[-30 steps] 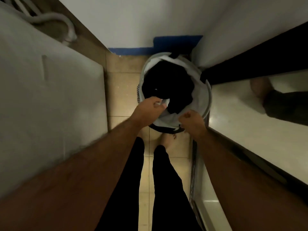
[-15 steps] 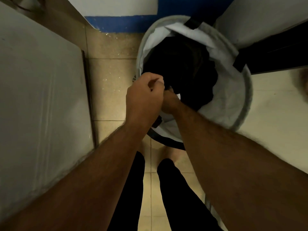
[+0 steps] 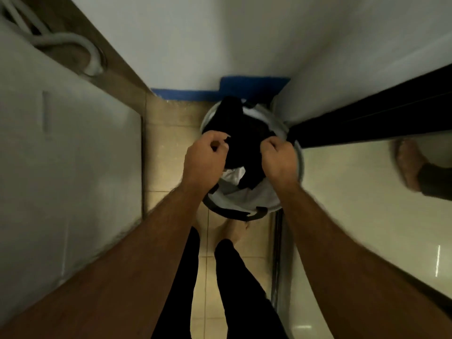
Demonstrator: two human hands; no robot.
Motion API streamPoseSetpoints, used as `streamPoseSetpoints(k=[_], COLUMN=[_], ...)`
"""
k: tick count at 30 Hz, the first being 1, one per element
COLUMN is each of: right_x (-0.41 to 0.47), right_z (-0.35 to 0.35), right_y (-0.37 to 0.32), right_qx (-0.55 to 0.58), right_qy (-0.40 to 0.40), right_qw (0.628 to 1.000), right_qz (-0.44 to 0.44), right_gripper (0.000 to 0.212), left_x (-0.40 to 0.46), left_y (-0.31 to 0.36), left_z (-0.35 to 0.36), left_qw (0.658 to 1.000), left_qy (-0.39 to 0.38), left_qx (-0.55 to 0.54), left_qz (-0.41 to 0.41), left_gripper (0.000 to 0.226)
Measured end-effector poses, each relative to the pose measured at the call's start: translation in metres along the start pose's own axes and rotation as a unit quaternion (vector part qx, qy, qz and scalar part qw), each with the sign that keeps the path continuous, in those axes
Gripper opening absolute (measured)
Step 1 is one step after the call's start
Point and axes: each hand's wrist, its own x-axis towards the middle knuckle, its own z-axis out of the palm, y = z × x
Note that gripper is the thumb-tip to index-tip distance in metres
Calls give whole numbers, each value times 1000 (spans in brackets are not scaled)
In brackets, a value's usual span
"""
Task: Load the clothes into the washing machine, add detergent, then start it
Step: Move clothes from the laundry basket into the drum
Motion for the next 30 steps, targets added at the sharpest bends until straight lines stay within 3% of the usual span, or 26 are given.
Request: streamPoseSetpoints(k=[5, 7, 12, 14, 17, 21, 23, 27, 30], right_x=[-83, -120, -194, -207, -228, -255, -262, -267, -269], right_z=[-115, -149, -223, -242, -261, -264, -264, -280, -291], right_y=[-151, -211, -319, -339, -356, -368, -378, -409, -426], right_qx=[199, 219, 256, 227, 107, 63, 46, 58, 62], right_qy=[-43, -70, -26, 1, -3, -106, -67, 22, 61], right_qw=[978, 970, 952, 950, 954, 909, 901, 905, 909], right_qz=[-37, -82, -167, -213, -279, -399, -427, -420, -409], right_gripper=[16, 9, 7, 9, 10, 83, 96, 65, 41], left_x=[-66, -95, -160, -175, -201, -228, -239, -252, -247], left_y=[135, 189, 303, 338, 387, 442, 460, 468, 453], left_z=[-46, -59, -100, -117, -143, -162, -169, -191, -204], left_qw=[979, 969, 980, 985, 990, 992, 985, 947, 939], left_qy=[-162, -183, -65, -42, -12, -53, -83, -145, -127], left_qx=[101, 136, 116, 79, 22, -66, -119, -230, -193], left_qz=[74, 96, 148, 150, 137, 93, 87, 170, 256], left_gripper=[89, 99, 33, 26, 34, 32, 28, 22, 44])
